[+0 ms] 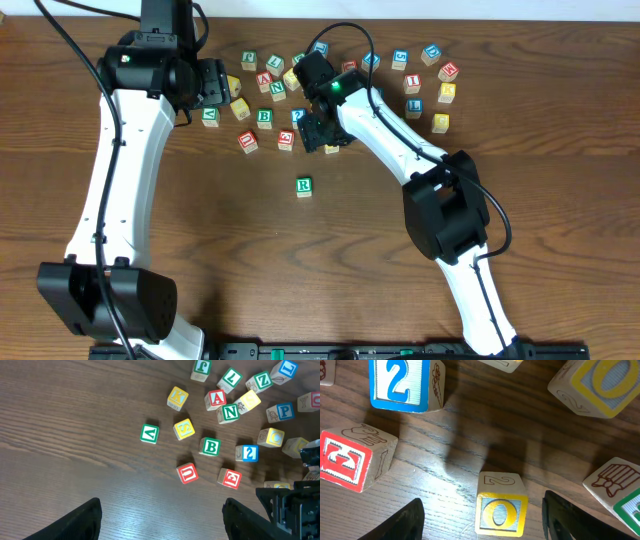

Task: Spell out ROBOT
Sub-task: 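Lower the right gripper and grasp the yellow O block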

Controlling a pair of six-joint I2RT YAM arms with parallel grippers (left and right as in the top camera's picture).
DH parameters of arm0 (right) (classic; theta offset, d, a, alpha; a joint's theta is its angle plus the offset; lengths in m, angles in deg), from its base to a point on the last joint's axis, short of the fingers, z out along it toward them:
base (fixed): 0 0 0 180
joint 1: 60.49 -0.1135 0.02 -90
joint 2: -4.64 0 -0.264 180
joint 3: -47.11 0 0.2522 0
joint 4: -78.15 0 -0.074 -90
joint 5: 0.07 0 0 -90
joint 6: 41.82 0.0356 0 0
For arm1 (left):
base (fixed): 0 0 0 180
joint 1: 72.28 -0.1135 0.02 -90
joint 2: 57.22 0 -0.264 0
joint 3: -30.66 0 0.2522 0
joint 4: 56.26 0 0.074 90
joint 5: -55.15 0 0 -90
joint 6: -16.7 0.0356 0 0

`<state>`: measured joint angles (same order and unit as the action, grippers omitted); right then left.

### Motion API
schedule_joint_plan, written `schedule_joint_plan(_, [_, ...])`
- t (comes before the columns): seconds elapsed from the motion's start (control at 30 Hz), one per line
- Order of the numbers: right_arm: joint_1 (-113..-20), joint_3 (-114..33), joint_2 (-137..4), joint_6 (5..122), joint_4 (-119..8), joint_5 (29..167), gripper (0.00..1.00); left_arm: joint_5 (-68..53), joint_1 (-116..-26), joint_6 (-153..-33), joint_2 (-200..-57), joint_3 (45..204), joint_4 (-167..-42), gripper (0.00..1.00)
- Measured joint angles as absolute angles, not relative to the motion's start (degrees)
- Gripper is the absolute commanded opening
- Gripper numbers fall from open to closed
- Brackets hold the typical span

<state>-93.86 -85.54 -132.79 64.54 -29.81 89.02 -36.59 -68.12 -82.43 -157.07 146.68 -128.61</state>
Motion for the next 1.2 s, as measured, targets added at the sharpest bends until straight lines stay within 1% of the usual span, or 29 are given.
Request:
schedule_joint_plan(0.23, [-93.83, -85.54, -132.79, 65.77, -29.00, 88.17, 0.71, -36.59, -68.12, -82.43, -157.07, 146.68, -128.59, 0.76])
schedule_joint_plan(0.57, [-93.83, -85.12, -132.81, 66.84, -29.15, 87.54, 0.54, -36.59, -68.12, -82.43, -157.05, 146.68, -128.61, 0.76])
schedule_joint_plan(0.67, [-93.86, -85.03, -132.81, 67.06, -29.48, 87.54, 0.56, -36.59, -68.12, -82.43, -157.05, 146.68, -128.98, 0.76])
schedule_joint_plan(1.03, [-93.86, -85.01, -132.81, 67.95, -29.68, 87.54, 0.55, -36.59, -68.12, -82.43, -157.07, 146.68, -129.24, 0.76])
schedule_joint_plan(1.13, [-93.86, -85.01, -132.81, 68.17, -29.68, 87.54, 0.54, -36.59, -68.12, -82.43, -157.07, 146.68, -129.24, 0.76])
schedule_joint_plan(1.2, [-93.86, -85.01, -132.81, 68.17, -29.68, 87.54, 0.50, -36.59, -68.12, -82.45, -157.05, 146.68, -129.24, 0.76])
